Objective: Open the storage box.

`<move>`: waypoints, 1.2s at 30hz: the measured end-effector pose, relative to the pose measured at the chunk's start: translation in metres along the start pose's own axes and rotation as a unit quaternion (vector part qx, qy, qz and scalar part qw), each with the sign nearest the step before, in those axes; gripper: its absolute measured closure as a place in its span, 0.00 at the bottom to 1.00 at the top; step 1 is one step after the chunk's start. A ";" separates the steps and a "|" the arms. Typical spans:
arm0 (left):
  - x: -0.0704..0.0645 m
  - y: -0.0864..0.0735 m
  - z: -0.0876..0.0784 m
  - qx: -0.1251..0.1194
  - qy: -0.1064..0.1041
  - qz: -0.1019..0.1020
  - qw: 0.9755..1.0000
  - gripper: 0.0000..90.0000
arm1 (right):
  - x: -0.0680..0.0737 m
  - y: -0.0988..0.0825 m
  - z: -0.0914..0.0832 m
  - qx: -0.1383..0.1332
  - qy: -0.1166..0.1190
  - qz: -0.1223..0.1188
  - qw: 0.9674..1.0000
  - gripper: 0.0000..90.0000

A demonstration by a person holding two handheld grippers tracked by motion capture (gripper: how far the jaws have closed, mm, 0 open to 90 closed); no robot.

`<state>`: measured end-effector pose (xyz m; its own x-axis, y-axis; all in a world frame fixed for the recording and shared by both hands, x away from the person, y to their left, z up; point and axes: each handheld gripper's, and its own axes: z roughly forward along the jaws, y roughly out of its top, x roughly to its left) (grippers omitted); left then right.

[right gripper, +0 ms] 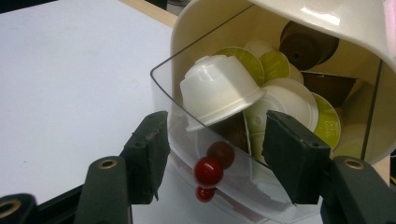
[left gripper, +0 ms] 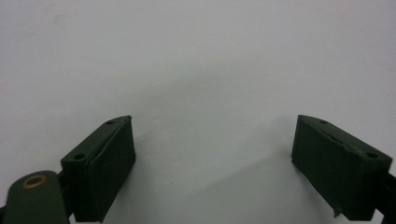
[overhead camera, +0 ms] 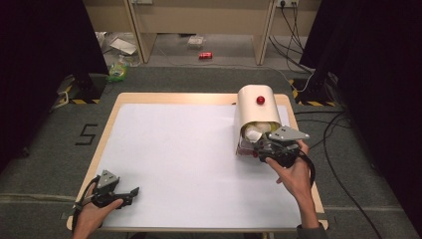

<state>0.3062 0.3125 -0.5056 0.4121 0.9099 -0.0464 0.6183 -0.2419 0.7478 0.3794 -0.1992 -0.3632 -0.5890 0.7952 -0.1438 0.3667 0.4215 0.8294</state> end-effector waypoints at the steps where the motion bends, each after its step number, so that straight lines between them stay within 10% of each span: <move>1: 0.000 0.000 0.000 0.000 0.000 0.000 1.000 0.14 | 0.001 -0.001 -0.001 0.000 0.002 -0.001 1.000 0.46; 36: 0.000 0.000 0.000 0.000 0.000 0.000 1.000 0.14 | 0.016 -0.017 -0.023 0.011 0.015 -0.019 1.000 0.47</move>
<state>0.3061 0.3127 -0.5056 0.4124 0.9098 -0.0470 0.6183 -0.2416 0.7479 0.3468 -0.2034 -0.3673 -0.6238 0.7654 -0.1585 0.3591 0.4607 0.8117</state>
